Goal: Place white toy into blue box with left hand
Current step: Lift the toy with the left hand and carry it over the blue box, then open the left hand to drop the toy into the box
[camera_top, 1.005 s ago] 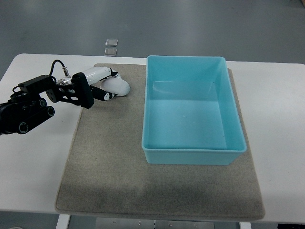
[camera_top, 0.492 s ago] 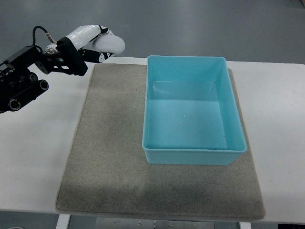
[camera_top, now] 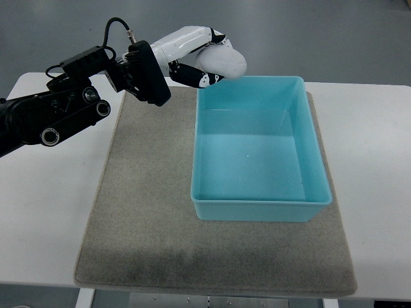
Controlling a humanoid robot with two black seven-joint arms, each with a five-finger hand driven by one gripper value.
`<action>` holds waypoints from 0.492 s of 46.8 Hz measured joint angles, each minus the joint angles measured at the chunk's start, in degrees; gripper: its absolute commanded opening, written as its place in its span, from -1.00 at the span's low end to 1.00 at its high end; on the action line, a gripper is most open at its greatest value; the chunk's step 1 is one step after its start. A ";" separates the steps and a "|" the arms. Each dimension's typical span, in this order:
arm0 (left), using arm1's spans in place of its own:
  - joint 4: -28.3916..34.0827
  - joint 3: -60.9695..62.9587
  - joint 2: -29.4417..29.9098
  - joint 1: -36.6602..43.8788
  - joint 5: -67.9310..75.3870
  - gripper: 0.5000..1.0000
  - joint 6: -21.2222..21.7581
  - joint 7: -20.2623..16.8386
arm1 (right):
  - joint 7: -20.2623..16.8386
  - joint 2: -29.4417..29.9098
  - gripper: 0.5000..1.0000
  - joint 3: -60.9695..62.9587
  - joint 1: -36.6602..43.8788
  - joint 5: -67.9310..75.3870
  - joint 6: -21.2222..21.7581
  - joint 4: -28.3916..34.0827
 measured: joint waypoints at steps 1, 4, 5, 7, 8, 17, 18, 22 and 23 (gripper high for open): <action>-0.23 0.07 -0.39 0.13 0.07 -1.00 -0.36 -0.03 | 0.00 0.00 0.74 0.00 0.00 0.00 0.00 0.00; -0.64 1.12 -1.65 0.38 0.13 -1.00 -1.33 -0.18 | 0.00 0.00 0.74 0.00 -0.01 -0.01 0.00 0.00; -0.69 1.69 -1.99 0.47 0.14 -1.00 -1.49 -0.21 | 0.00 0.00 0.74 0.00 0.01 -0.01 0.00 0.00; -0.78 3.35 -2.66 0.60 0.14 -1.00 -1.63 -0.24 | 0.00 0.00 0.74 0.00 -0.02 -0.02 0.00 0.00; -0.79 4.14 -2.91 0.64 0.14 -1.00 -1.65 -0.24 | 0.00 0.00 0.74 0.00 -0.02 -0.04 0.00 0.00; -0.65 9.93 -3.81 1.18 0.12 -0.76 -1.36 -0.24 | 0.00 0.00 0.74 0.00 0.03 -0.04 0.00 0.00; -0.64 10.10 -3.88 1.36 0.07 -0.62 -1.30 -0.25 | 0.00 0.00 0.74 0.00 0.05 -0.03 0.00 0.00; -0.64 10.21 -4.31 2.03 -0.38 0.47 -0.83 -0.25 | 0.00 0.00 0.74 0.00 0.01 -0.02 0.00 0.00; -0.66 10.20 -4.37 2.09 -0.52 0.68 -0.60 -0.25 | 0.00 0.00 0.74 0.00 0.01 -0.02 0.00 0.00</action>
